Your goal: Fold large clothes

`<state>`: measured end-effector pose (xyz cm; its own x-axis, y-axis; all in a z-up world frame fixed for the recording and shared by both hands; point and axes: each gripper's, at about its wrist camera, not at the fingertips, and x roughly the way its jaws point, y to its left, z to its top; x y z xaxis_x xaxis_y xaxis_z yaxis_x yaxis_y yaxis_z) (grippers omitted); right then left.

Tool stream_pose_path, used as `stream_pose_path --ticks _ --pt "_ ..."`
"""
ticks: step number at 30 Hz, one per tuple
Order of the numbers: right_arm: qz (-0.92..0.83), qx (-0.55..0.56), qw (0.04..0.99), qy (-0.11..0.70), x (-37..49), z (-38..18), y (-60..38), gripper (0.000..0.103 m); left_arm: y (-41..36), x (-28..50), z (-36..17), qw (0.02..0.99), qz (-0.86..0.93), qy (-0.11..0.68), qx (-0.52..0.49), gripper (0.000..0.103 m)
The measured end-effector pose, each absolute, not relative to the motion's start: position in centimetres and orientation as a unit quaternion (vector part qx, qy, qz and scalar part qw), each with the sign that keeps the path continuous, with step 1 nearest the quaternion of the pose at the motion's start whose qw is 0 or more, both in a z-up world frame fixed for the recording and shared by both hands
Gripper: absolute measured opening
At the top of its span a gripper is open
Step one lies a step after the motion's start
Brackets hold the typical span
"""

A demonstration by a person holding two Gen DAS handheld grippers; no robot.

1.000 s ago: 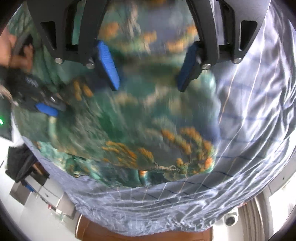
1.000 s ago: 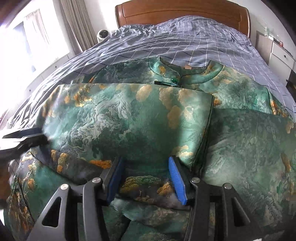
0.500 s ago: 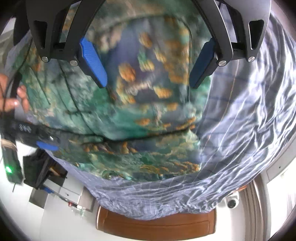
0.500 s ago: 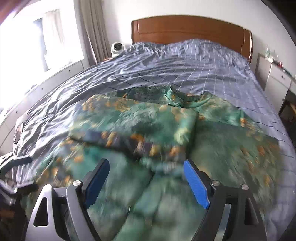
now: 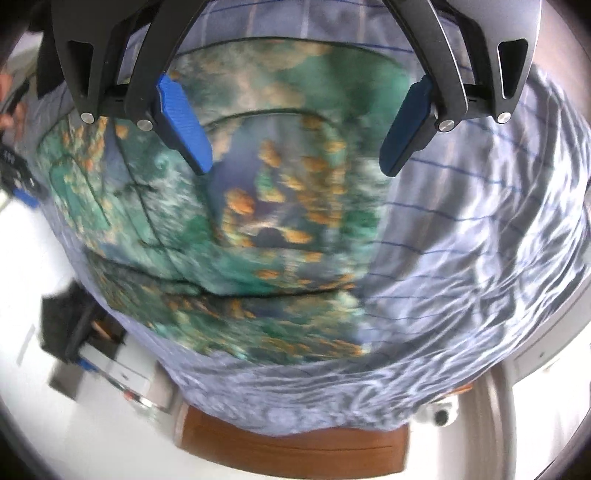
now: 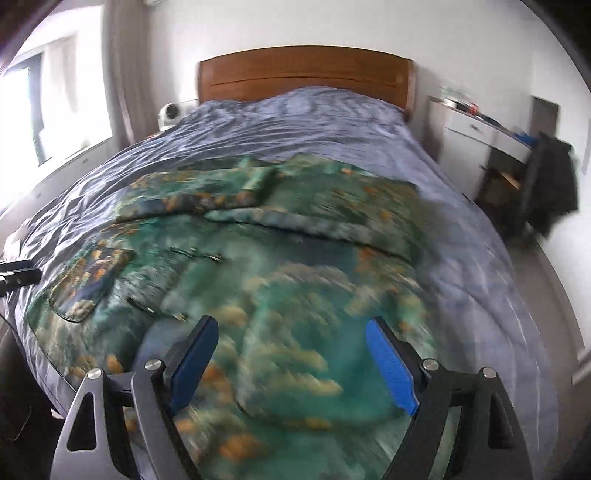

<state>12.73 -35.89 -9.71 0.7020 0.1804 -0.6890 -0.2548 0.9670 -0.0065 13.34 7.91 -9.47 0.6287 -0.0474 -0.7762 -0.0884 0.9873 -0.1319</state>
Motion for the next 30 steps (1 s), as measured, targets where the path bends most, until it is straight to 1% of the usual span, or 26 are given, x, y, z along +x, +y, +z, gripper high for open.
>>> stream_pose_path --ticks 5,8,10,13,18,23,30 --pt "0.069 -0.024 0.925 0.372 11.8 -9.6 -40.1 0.084 13.2 12.7 -10.0 0.89 0.067 0.428 -0.145 0.093" --pt "0.055 -0.003 0.924 0.378 11.5 -9.7 -42.3 0.084 15.0 12.5 -10.7 0.884 0.065 0.425 -0.182 0.094" --pt "0.05 0.008 0.919 0.391 11.8 -10.2 -43.6 0.084 15.5 13.3 -12.0 0.873 0.049 0.445 -0.193 0.095" --pt "0.046 0.03 0.903 0.426 12.6 -11.8 -45.7 0.084 14.8 14.4 -14.1 0.856 0.028 0.483 -0.181 0.095" --pt "0.063 0.077 0.878 0.468 12.8 -14.0 -47.2 0.084 12.8 15.0 -16.8 0.846 0.028 0.516 -0.133 0.095" --pt "0.073 0.077 0.865 0.49 12.6 -15.5 -46.9 0.084 13.2 15.2 -17.8 0.84 0.022 0.521 -0.149 0.097" --pt "0.086 0.068 0.851 0.514 12.9 -16.5 -46.2 0.084 12.4 15.2 -18.0 0.842 0.012 0.523 -0.128 0.098"
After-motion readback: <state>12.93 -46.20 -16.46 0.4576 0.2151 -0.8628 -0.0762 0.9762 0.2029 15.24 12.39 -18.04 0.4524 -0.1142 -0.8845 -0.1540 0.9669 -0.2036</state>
